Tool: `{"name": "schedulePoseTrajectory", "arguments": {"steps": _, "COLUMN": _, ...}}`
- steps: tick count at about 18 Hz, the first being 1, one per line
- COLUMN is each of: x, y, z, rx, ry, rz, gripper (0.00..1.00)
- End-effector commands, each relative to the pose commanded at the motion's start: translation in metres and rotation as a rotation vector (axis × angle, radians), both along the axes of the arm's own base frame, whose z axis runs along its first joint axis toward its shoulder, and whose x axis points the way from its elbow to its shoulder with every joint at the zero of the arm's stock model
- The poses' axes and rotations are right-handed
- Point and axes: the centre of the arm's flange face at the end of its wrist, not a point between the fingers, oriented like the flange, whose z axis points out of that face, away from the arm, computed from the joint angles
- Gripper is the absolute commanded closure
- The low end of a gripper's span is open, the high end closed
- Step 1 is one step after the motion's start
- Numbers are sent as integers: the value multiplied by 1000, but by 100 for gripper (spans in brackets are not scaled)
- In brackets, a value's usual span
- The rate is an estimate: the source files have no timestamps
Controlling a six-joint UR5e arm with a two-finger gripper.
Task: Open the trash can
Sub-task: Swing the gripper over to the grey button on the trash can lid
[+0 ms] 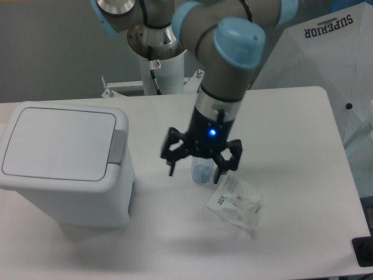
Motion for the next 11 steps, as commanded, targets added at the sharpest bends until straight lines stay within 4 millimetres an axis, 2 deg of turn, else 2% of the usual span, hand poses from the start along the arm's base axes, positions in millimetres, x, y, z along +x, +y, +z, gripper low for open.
{"name": "schedulePoseTrajectory", "arguments": {"steps": 2, "x": 16, "y": 9, "z": 1, "rx": 1, "ry": -8, "rz": -16, "gripper": 0}}
{"name": "schedulePoseTrajectory", "arguments": {"steps": 5, "x": 30, "y": 12, "z": 6, "rx": 22, "ry": -22, "rz": -35, "gripper": 0}}
{"name": "schedulePoseTrajectory", "arguments": {"steps": 9, "x": 45, "y": -1, "z": 3, "rx": 36, "ry": -44, "rz": -49, "gripper": 0}}
{"name": "schedulePoseTrajectory", "arguments": {"steps": 11, "x": 46, "y": -4, "z": 3, "rx": 36, "ry": -39, "rz": -49, "gripper": 0}}
